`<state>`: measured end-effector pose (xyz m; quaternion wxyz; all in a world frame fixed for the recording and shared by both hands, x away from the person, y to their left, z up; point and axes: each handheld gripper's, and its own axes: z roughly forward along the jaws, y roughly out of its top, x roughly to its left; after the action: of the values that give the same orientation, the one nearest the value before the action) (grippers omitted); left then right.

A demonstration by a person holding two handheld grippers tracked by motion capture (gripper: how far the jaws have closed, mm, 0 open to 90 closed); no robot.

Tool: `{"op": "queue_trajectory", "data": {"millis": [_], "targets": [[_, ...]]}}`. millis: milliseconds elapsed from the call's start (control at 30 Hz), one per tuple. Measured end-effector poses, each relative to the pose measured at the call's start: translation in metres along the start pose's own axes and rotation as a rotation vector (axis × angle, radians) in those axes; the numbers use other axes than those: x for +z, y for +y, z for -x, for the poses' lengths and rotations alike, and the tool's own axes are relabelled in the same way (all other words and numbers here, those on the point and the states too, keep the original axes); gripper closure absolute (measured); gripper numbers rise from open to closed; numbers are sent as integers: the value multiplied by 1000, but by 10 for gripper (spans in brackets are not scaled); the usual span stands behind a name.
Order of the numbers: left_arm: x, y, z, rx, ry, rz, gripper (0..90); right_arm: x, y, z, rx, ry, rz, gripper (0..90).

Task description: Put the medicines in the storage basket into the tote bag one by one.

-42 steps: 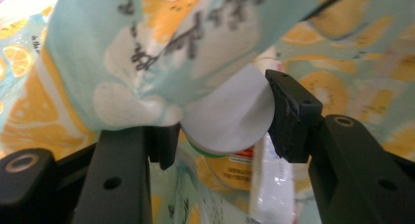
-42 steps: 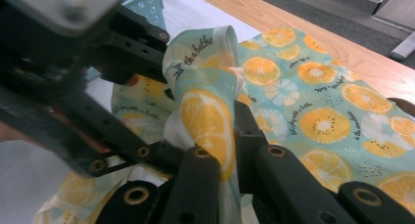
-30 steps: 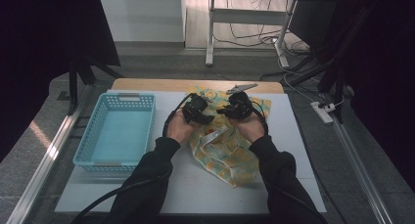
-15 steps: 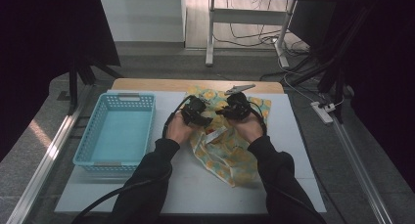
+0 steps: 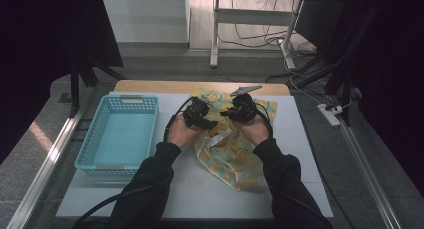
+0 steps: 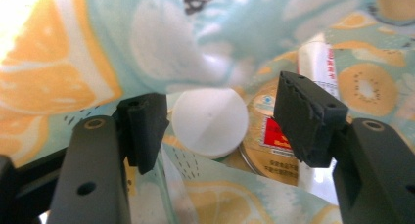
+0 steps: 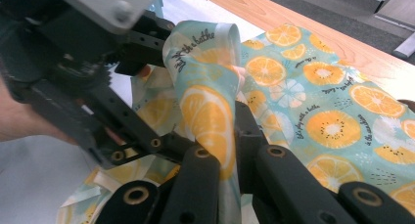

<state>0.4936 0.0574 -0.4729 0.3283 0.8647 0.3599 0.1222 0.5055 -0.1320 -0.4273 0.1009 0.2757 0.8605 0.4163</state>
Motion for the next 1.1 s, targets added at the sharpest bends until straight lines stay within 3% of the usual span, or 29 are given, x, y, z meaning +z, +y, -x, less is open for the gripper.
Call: {"op": "queue_trajectory", "data": {"millis": [633,800,1100], "targets": [[-39,-5,24,38,-126,63,240,-5,2,0,0,7,10,897],[-49,-8,31,60,-136,59,213,-6,1,1,0,7,7,897],[-64,-17,37,40,-155,93,150,-9,1,-1,-4,14,13,897]]}}
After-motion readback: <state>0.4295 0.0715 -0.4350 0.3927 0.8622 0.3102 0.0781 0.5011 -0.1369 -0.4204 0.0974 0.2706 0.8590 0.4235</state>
